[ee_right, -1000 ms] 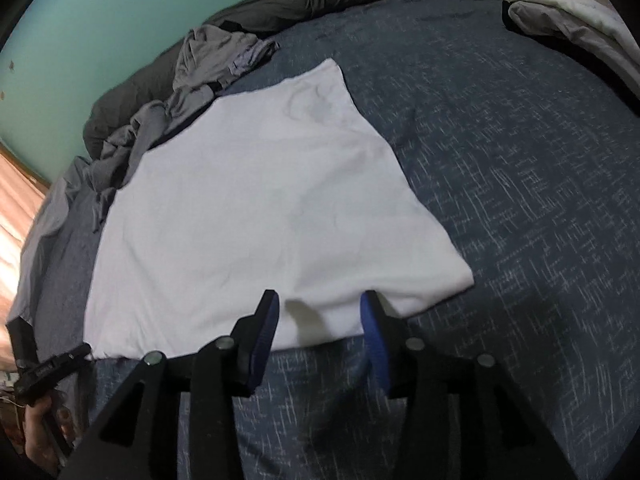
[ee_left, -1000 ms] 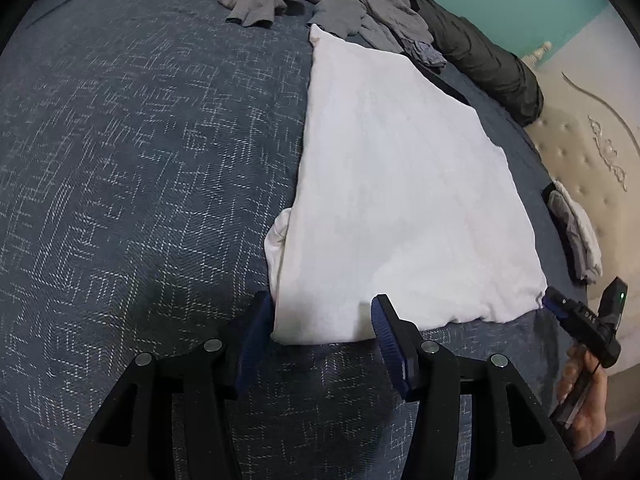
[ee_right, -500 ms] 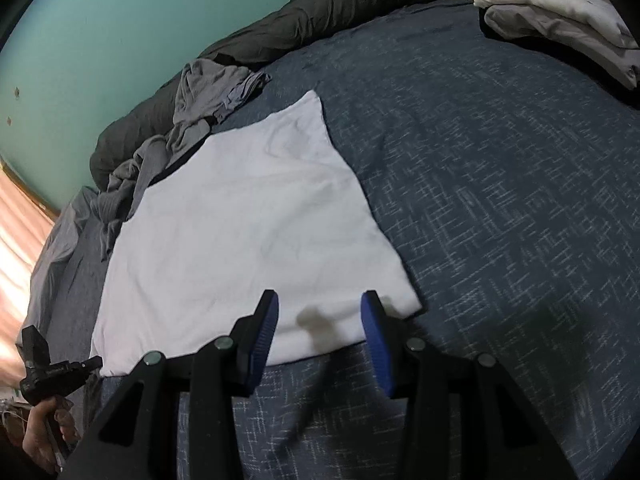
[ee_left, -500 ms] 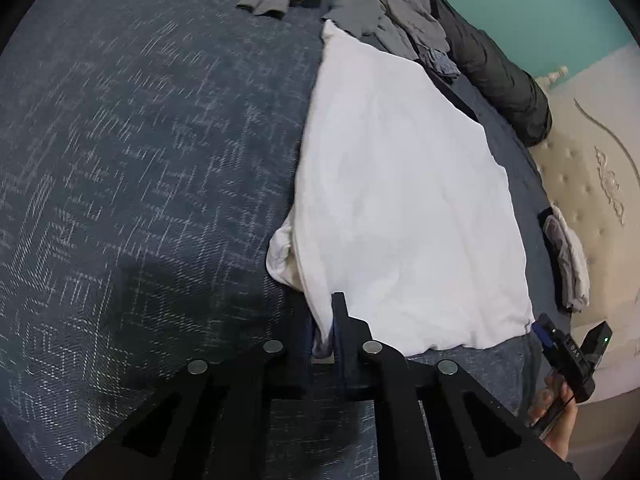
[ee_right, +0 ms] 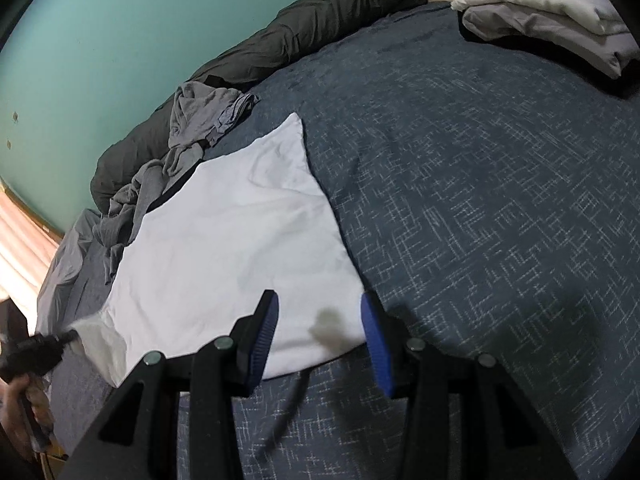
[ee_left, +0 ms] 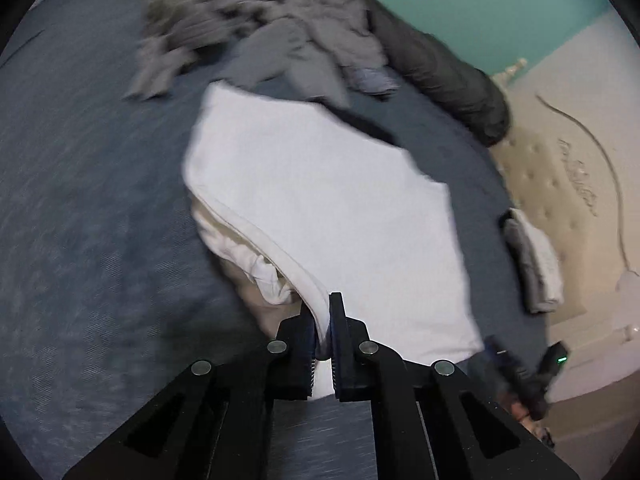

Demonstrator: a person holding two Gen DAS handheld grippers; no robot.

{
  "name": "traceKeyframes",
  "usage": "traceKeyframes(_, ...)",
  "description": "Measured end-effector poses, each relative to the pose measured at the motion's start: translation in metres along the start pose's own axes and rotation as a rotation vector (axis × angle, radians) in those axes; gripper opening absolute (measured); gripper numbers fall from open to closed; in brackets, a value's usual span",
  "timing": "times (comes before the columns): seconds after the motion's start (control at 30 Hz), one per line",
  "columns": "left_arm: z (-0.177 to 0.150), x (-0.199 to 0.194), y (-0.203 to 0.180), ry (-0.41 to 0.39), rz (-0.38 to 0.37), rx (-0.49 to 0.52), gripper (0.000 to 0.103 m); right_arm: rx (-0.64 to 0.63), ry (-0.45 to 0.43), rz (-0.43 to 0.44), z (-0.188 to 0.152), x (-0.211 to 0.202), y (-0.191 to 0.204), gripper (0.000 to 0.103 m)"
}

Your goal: Fold clothes

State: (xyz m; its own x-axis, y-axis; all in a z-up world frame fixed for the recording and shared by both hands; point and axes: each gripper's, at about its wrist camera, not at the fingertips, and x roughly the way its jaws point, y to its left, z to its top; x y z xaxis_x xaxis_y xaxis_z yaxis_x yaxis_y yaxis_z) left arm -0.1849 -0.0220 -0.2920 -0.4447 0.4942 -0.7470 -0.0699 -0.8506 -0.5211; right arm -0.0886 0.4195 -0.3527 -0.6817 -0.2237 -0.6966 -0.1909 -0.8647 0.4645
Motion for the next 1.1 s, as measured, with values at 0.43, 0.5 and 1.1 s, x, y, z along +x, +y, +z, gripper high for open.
traceKeyframes(0.43,-0.011,0.159,-0.256,0.239,-0.067,0.427,0.006,0.027,-0.023,0.008,0.009,-0.008,-0.024,0.043)
traceKeyframes(0.5,-0.034,0.193,-0.272,0.304,-0.033,0.477,0.006,0.041,-0.020,0.010,0.010,-0.008,-0.031,0.043)
traceKeyframes(1.1,-0.038,0.139,-0.161,0.203,0.054,0.309,0.047,0.046,0.036,0.169,0.023,0.017,-0.015,0.049)
